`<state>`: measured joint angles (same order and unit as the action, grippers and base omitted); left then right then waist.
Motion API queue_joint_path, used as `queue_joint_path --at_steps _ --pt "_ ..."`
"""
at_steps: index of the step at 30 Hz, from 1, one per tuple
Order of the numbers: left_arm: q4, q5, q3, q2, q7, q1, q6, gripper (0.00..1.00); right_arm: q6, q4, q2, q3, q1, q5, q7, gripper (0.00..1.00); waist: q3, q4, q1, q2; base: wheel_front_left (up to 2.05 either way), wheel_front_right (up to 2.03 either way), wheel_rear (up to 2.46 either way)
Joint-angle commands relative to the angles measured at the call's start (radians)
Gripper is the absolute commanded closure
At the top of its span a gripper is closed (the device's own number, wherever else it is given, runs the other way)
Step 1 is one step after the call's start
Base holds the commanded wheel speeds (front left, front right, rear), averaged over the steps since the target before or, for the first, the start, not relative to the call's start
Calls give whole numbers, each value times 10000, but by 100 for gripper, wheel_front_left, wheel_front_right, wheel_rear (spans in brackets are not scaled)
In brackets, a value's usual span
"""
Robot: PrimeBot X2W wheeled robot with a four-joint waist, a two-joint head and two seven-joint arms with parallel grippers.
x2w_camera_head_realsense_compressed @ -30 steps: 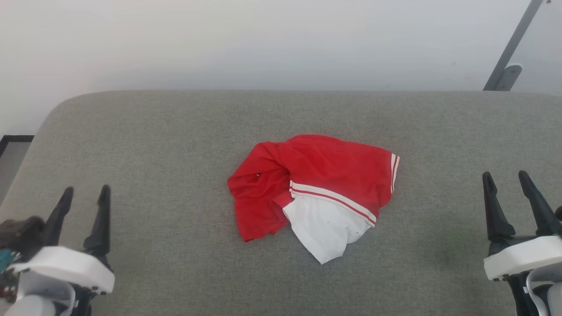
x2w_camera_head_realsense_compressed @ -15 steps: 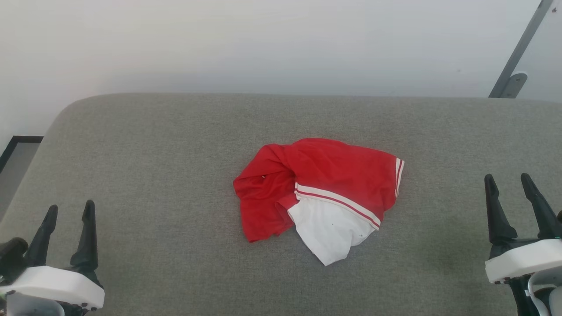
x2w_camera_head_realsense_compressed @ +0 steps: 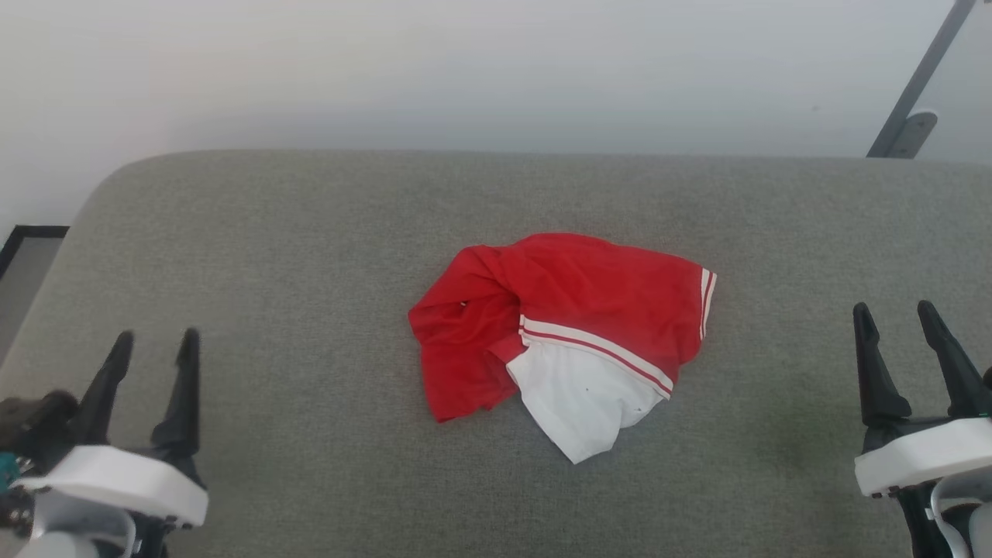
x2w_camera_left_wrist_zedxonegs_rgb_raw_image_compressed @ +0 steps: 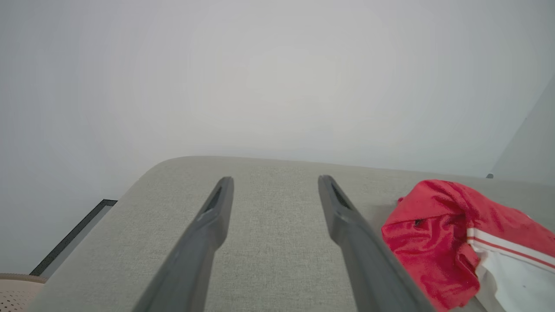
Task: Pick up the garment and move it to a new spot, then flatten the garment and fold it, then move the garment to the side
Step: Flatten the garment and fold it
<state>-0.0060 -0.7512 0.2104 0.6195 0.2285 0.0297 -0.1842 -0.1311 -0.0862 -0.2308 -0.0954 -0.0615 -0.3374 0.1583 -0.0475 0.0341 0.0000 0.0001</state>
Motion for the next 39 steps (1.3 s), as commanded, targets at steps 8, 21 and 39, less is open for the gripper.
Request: queue_joint_path --at_steps 8,21,39 --pt "-658 313 819 61 -1018 1115 295 0 7 -24 -86 99 -370 -53 106 0 -530 -317 0 -1 0 0 0" --pt "-1239 688 2427 -168 -3024 3102 1019 0 7 -348 -145 441 -1130 -232 478 0 -1655 -1227 0 -1 0 0 0" --pt "1932 684 4242 -902 -7319 4866 615 0 7 -960 -184 858 -1909 -498 916 0 -2700 -1741 0 -1 0 0 0"
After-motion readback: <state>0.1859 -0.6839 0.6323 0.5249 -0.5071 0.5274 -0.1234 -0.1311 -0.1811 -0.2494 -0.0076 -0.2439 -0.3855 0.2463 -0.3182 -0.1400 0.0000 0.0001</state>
